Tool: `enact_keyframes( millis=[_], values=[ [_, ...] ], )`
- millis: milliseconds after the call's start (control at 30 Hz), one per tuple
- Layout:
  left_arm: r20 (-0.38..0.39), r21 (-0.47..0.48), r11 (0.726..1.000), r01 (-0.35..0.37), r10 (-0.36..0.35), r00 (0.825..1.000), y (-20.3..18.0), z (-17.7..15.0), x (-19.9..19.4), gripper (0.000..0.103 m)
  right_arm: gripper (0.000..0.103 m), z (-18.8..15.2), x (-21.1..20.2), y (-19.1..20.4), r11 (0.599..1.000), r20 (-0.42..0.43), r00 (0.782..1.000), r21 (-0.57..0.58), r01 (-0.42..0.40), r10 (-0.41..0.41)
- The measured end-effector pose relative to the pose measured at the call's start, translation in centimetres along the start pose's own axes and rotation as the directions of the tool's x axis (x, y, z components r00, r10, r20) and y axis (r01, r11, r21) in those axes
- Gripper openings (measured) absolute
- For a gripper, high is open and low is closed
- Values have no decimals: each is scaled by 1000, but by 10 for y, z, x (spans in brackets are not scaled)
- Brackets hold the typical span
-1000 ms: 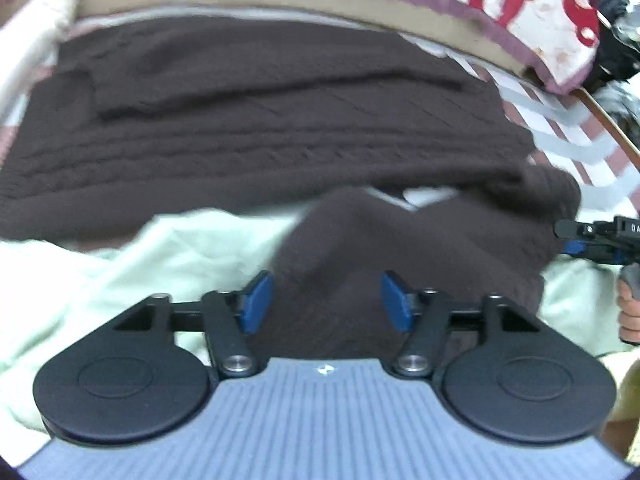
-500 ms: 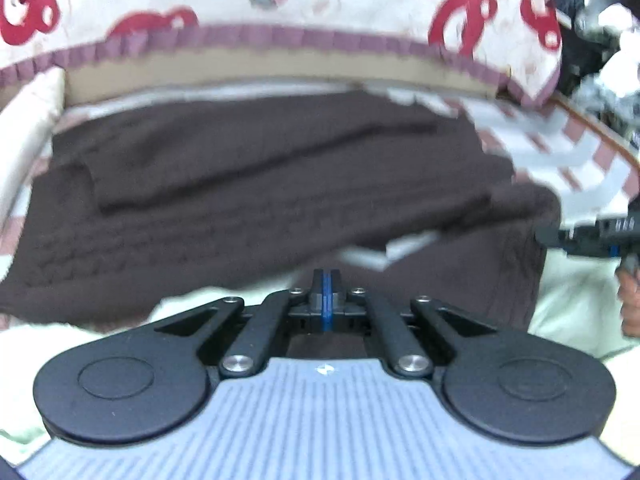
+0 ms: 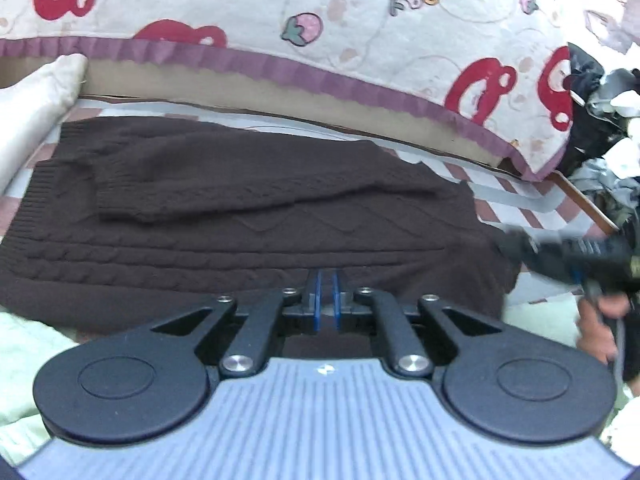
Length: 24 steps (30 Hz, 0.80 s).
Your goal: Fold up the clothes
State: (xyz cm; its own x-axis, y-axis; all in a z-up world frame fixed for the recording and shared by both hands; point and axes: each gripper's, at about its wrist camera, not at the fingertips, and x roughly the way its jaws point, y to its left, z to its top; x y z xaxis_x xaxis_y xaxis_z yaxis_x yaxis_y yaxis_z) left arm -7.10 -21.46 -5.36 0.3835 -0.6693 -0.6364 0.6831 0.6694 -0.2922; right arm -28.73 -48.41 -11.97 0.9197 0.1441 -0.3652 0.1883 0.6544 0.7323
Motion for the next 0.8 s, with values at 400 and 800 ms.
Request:
enact_keyframes(
  millis=[400, 800],
  values=[
    [-84, 46, 998, 43, -39, 996, -31, 7, 48, 55, 24, 76, 82, -48, 921, 89, 925, -95, 377, -370],
    [-312, 299, 949, 99, -1, 950, -96, -20, 115, 73, 43, -15, 6, -39, 941, -71, 951, -185, 284, -301]
  ],
)
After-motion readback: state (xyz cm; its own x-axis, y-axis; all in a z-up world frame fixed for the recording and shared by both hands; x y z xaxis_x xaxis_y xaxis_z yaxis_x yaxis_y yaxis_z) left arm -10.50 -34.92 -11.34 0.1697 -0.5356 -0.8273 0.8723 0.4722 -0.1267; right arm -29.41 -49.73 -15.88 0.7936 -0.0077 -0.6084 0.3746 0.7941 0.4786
